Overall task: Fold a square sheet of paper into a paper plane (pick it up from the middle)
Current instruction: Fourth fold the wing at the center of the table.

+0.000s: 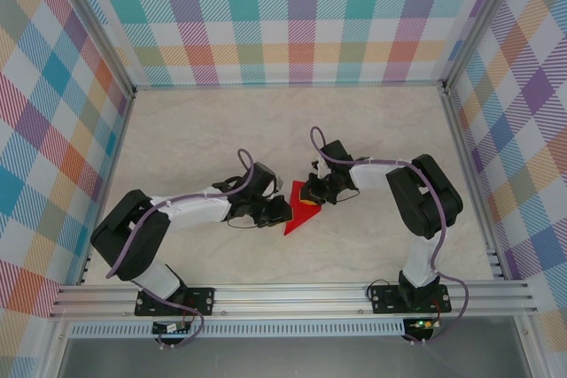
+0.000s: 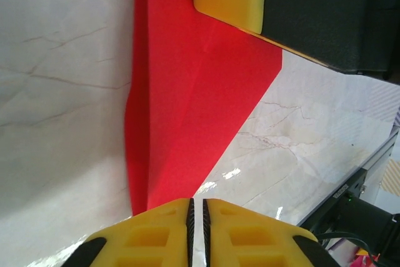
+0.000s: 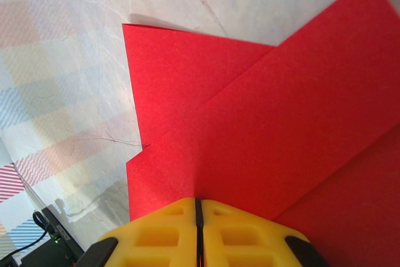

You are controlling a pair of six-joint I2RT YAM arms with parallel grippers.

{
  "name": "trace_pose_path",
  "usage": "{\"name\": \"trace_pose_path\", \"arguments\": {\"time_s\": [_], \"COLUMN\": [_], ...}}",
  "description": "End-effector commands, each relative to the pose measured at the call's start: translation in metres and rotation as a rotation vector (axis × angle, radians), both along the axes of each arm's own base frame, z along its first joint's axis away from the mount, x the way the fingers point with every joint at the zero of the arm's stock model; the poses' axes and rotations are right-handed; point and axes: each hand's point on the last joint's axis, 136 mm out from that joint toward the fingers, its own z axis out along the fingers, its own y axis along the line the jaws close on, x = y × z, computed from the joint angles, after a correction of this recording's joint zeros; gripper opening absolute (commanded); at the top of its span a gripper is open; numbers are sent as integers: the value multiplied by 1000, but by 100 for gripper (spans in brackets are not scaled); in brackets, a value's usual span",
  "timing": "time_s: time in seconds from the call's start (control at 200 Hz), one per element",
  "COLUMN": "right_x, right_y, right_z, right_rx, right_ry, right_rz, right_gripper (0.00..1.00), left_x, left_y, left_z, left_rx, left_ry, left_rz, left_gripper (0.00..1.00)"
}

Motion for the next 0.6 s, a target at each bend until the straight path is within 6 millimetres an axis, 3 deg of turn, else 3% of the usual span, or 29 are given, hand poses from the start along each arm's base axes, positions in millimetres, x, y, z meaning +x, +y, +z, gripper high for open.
{"name": "trace_pose_path", "arguments": {"time_s": [0.0,0.34,0.595], "right_x": [-17,-17,-18], "right_y": [-28,-28,-29], "right_z": [-51,-52,-53], "right_rx": [-178,-178,-184], "right_ry": [86,88,91], "right_rz": [-38,-36,-35], "right_gripper": [9,8,8], "left_x": [-9,-19,-21], "left_y": [-7,-2,-1], "left_z": [-9,-35,-42], "left_rx": [-36,-18,-7], "left_ry": [41,107,122], "left_rz": [-26,-27,-22], "left_gripper": [13,11,11]}}
